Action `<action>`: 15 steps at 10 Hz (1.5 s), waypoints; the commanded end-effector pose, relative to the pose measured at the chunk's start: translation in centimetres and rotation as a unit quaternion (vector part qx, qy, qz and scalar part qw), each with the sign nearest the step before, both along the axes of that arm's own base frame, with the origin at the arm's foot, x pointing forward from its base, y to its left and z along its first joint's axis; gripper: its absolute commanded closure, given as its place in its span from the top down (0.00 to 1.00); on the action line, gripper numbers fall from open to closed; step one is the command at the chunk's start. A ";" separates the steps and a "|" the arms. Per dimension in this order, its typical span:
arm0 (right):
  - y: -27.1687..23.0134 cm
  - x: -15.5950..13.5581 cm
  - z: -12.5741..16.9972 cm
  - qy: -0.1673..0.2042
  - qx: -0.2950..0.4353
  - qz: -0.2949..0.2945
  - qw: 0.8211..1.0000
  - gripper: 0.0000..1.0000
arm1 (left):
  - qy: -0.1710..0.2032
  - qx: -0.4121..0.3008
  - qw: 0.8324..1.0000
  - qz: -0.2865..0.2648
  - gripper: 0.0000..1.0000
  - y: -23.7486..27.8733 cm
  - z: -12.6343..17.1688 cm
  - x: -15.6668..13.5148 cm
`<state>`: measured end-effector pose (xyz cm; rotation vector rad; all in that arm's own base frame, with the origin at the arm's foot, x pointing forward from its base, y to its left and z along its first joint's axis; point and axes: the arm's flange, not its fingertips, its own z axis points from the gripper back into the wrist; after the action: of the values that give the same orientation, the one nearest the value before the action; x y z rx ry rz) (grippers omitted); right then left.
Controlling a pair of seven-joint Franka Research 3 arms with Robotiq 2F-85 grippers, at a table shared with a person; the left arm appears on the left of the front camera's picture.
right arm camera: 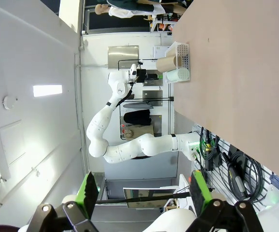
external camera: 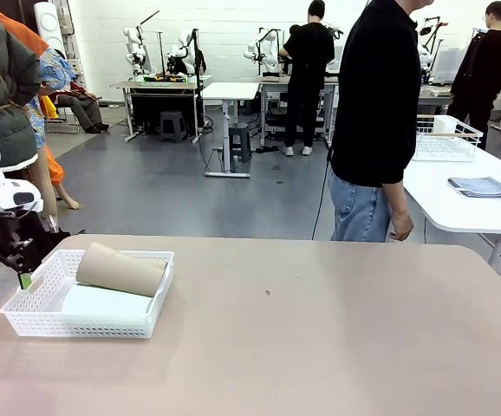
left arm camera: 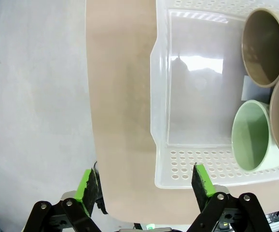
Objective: Clean and organize the cups into the basket.
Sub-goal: Move the Organizing basket back to the left side of the table.
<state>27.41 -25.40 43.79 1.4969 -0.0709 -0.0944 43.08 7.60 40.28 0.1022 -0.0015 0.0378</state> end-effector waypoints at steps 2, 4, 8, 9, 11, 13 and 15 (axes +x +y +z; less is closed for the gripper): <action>0.1 -0.2 0.0 -0.006 0.005 0.002 1.000 1.00 | -0.026 -0.031 0.999 0.013 1.00 -1.5 2.5 -4.3; 0.1 -0.2 0.0 -0.006 0.005 0.002 1.000 1.00 | -0.073 -0.032 0.997 0.016 1.00 -2.3 4.6 -10.8; 0.1 -0.2 0.0 -0.006 0.005 0.002 1.000 1.00 | -0.077 -0.028 0.997 0.014 1.00 -1.9 5.9 -11.5; 0.1 -0.2 0.0 -0.006 0.005 0.002 1.000 1.00 | -0.077 -0.028 0.997 0.014 1.00 -1.9 5.9 -11.5; 0.1 -0.2 0.0 -0.006 0.005 0.002 1.000 1.00 | -0.077 -0.028 0.997 0.014 1.00 -1.9 5.9 -11.5; 0.1 -0.2 0.0 -0.006 0.005 0.002 1.000 1.00 | -0.072 -0.026 0.997 0.016 1.00 -1.7 6.3 -11.8; 0.1 -0.2 0.0 -0.006 0.005 0.002 1.000 1.00 | -0.036 -0.281 0.959 0.001 1.00 2.9 10.1 -11.2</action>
<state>27.41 -25.39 43.79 1.4975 -0.0703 -0.0940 31.25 7.81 48.03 -0.1926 -0.1241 0.0659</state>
